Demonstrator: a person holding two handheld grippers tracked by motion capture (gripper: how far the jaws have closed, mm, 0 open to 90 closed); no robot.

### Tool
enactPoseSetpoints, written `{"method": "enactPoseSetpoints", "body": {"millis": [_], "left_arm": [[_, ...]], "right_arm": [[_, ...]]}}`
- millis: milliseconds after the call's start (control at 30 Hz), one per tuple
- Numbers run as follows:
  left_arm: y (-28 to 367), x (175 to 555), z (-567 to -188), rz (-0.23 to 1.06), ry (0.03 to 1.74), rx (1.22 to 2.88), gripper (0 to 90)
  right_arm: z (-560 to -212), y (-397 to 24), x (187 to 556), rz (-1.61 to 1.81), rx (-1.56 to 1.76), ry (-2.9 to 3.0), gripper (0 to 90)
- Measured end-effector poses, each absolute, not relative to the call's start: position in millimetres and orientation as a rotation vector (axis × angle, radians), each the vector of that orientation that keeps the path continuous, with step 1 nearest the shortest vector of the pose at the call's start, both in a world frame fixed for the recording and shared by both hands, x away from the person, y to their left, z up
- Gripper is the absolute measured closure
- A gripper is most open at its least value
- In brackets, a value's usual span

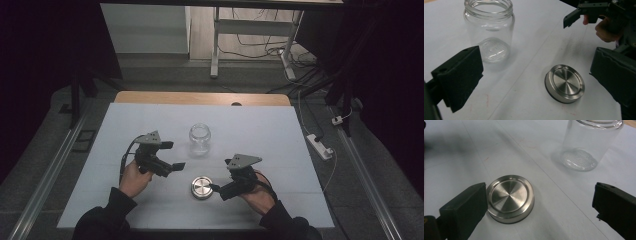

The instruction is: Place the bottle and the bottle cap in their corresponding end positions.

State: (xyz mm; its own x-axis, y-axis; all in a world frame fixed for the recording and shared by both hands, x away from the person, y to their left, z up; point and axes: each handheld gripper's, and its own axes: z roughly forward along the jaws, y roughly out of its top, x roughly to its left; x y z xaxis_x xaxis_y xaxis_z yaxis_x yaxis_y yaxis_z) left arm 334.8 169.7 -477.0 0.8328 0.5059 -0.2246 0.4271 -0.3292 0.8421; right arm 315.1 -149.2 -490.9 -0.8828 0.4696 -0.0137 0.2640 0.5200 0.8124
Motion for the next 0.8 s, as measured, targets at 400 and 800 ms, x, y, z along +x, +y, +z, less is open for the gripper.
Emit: {"method": "enactPoseSetpoints", "body": {"millis": [400,800], "left_arm": [[174.7,302.9,-480.7,0.126,0.703,2.023,0.0],[196.8,277.7,-483.2,0.16,0.77,1.991,0.0]], "right_arm": [[-484.1,-160.6,310.0,1.297,0.644,2.508,0.2],[-478.6,-178.6,301.8,1.299,0.694,2.473,0.0]]}}
